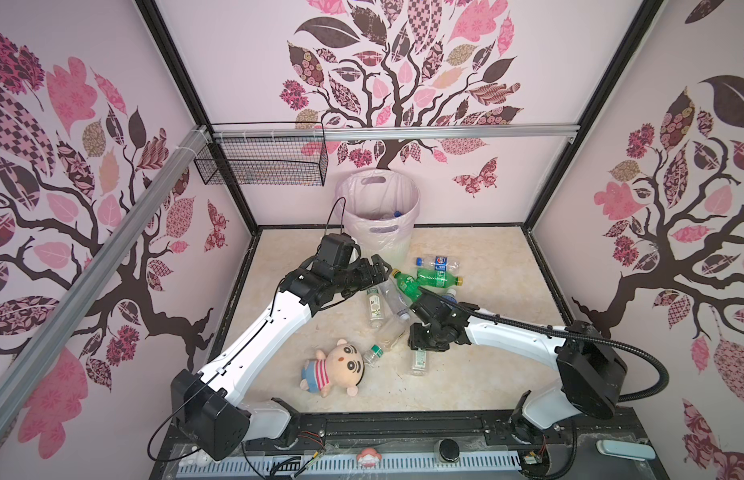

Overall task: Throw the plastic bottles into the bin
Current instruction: 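Close the right gripper on the clear square bottle with white cap, then lift the square bottle toward the left gripper while the left closes on it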

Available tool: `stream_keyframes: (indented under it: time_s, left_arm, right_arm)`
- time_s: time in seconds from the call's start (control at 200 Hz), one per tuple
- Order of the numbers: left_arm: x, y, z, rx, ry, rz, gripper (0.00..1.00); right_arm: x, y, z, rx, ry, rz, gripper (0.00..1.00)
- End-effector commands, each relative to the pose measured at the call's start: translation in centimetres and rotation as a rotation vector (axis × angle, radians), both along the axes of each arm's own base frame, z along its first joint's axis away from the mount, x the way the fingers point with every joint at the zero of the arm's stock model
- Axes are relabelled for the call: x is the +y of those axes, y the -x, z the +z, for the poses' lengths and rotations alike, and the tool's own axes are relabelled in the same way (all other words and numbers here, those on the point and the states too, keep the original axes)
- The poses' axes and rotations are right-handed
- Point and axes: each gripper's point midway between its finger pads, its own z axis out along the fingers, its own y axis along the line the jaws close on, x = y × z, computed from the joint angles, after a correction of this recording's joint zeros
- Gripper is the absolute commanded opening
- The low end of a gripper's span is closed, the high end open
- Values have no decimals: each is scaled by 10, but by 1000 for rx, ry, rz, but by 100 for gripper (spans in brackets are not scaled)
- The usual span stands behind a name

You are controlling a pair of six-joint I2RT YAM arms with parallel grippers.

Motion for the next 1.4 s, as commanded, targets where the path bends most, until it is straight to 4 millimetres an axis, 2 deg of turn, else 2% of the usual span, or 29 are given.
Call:
stream_keyframes:
  time_s: [0.0, 0.215, 0.405, 0.535, 0.695, 0.78, 0.88, 1.025, 1.17, 1.345, 1.39, 1.395]
  left_arm:
    - [5, 1, 12, -31, 16, 8, 97]
    - [12, -3, 28, -53, 32, 38, 97]
    - [11, -8, 51, -97, 71, 49, 97]
    - [-5, -8, 60, -148, 39, -27, 97]
    - [-25, -7, 70, -201, 45, -91, 97]
    - [-36, -7, 79, -231, 66, -121, 97]
    - [-51, -9, 91, -271, 85, -171, 97]
    - [-67, -18, 105, -313, 105, -212, 97]
    - [-78, -22, 116, -347, 137, -249, 97]
    - [-83, -30, 117, -349, 140, -247, 96]
    - [-83, -31, 117, -355, 139, -243, 95]
    - [-83, -32, 116, -352, 137, -242, 95]
  right_arm:
    - [7, -11, 38, -86, -20, 37, 50]
    - [3, -37, 92, -162, -58, 45, 50]
    - [-16, -75, 159, -308, -148, -26, 50]
    - [-29, -102, 196, -373, -191, -56, 50]
    - [-36, -132, 241, -441, -266, -102, 50]
    - [-35, -147, 264, -464, -324, -126, 49]
    - [-23, -160, 288, -486, -386, -126, 49]
    - [-7, -172, 313, -491, -474, -120, 49]
    - [4, -182, 328, -495, -519, -108, 50]
    - [15, -190, 347, -505, -557, -80, 50]
    - [18, -192, 342, -490, -557, -76, 50]
    - [18, -191, 347, -499, -564, -73, 50]
